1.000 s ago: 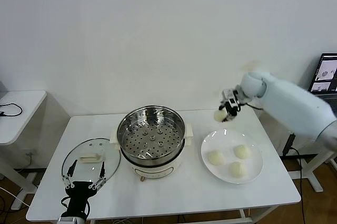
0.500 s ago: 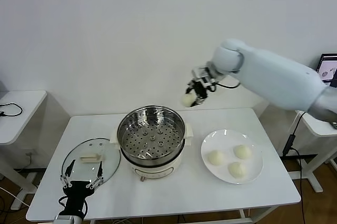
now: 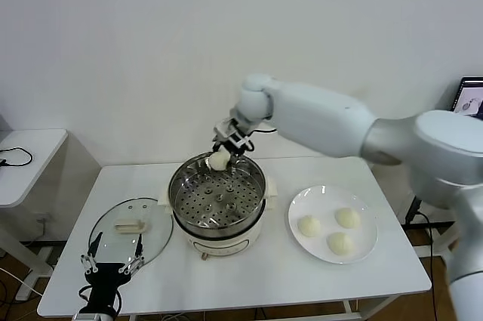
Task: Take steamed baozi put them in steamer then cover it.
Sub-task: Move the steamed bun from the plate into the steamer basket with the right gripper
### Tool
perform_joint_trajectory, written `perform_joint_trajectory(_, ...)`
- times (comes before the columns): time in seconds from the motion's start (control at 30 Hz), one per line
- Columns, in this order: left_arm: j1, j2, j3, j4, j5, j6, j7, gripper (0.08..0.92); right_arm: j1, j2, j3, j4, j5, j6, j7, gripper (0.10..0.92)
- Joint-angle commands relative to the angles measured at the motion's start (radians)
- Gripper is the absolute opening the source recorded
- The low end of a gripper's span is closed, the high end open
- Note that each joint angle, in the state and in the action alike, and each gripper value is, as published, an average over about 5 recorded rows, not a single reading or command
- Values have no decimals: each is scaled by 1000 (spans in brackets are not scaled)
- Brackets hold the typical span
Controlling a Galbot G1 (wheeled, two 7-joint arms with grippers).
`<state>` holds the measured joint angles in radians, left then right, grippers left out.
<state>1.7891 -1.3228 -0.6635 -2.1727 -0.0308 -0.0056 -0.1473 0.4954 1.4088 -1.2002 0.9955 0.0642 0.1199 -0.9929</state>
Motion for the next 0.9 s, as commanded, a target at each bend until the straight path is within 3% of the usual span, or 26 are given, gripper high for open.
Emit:
perform_joint_trajectory(0.03, 19, -16, -9, -15, 2, -3, -1, 823, -87, 130, -19, -144, -212, 213, 45, 543)
perform_joint_trajectory(0.47, 26, -28, -14, -28, 6, -5, -1, 823, -151, 159, 32, -274, -436, 370, 121, 543)
perform_joint_trajectory(0.63, 21, -28, -10, -30, 7, -3, -1, 823, -154, 167, 45, -296, -450, 399, 132, 554)
perform_joint_trajectory(0.9, 18, -26, -7, -36, 6, -1, 0, 823, -143, 153, 42, -281, -418, 413, 136, 751)
